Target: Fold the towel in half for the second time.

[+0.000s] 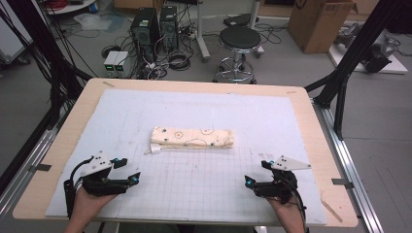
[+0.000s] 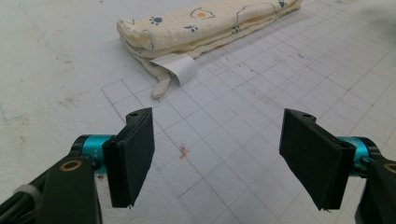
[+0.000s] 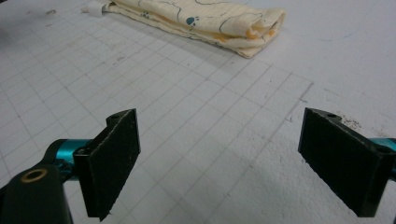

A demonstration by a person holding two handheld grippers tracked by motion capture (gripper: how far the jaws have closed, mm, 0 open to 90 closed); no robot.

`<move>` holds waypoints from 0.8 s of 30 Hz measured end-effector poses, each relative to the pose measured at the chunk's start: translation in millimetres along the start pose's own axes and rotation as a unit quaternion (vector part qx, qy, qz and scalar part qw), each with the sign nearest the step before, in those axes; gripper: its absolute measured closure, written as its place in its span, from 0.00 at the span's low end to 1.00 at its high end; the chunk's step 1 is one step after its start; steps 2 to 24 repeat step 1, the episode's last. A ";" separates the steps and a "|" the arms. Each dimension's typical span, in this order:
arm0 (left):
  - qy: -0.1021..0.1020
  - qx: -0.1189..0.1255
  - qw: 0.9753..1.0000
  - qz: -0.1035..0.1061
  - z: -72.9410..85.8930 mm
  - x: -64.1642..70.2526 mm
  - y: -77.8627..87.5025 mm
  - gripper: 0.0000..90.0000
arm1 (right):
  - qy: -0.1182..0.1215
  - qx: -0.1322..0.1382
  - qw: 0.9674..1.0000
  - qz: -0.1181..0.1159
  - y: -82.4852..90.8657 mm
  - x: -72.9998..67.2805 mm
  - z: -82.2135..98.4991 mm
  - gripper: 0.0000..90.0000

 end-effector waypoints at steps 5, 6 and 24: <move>-0.002 0.000 1.000 0.000 -0.3 0.0 -0.3 0.30 | 0.001 0.000 1.000 0.000 0.1 -0.3 0.0 0.14; -0.002 0.000 1.000 0.000 -0.3 0.0 -0.3 0.30 | 0.001 0.000 1.000 0.000 0.1 -0.3 0.0 0.14; -0.002 0.000 1.000 0.000 -0.3 0.0 -0.3 0.30 | 0.001 0.000 1.000 0.000 0.1 -0.3 0.0 0.14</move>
Point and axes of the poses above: each handheld gripper's, and its own axes: y roughly backward along the jaws, z roughly out of its underside, x roughly to its right, the point moved 7 cm from there along -y, roughly forward along the jaws, and after that the axes turned 10 degrees about -x, right-handed, at the moved point
